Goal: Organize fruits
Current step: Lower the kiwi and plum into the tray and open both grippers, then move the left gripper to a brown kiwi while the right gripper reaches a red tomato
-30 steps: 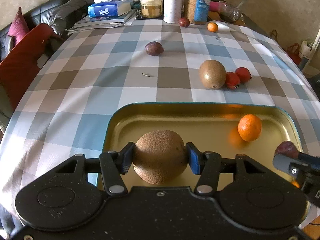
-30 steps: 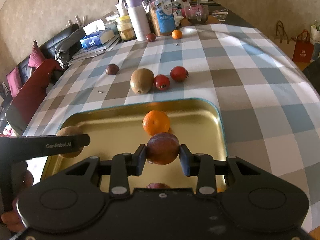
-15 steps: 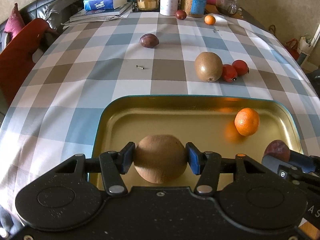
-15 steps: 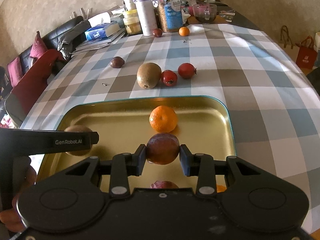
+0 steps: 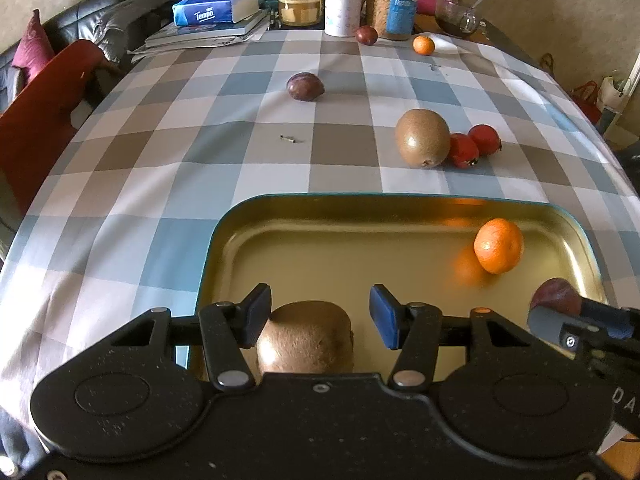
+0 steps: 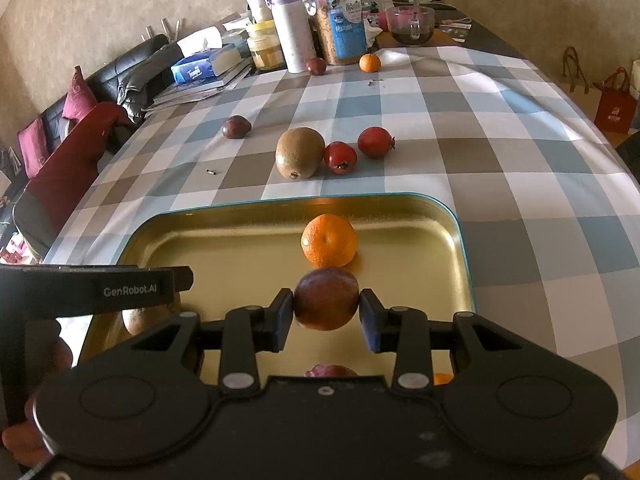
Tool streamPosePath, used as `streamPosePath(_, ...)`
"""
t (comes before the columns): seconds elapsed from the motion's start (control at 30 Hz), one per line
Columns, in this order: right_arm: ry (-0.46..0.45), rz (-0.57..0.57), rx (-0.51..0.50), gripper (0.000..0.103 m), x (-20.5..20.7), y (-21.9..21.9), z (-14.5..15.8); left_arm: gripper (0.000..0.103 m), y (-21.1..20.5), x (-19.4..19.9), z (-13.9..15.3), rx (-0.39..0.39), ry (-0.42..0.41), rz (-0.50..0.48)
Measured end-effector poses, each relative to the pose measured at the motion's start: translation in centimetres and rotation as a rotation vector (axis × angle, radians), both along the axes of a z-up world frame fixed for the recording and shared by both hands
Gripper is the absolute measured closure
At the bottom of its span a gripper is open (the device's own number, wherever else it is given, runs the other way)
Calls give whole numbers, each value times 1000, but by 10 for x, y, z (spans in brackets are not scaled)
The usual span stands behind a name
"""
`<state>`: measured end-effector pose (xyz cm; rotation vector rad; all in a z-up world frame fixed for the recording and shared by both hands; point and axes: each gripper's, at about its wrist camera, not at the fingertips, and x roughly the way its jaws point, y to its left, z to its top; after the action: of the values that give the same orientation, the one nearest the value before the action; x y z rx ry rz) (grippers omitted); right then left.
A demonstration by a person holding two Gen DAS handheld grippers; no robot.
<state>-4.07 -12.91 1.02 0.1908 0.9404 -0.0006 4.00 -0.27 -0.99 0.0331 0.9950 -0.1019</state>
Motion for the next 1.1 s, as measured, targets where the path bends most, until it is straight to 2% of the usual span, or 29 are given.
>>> streamPosePath(0.13,-12,-6,-23,65,1,3,2,44,1,-1,1,2,-7,0)
streamPosePath(0.4,31,-12,-54,65,6,4,1,43,-5,-4,5,46,-41,-13)
streamPosePath(1.1,85,-51,-63,65,8,-6,-1,42,-23,-5,8,155,-94,-56)
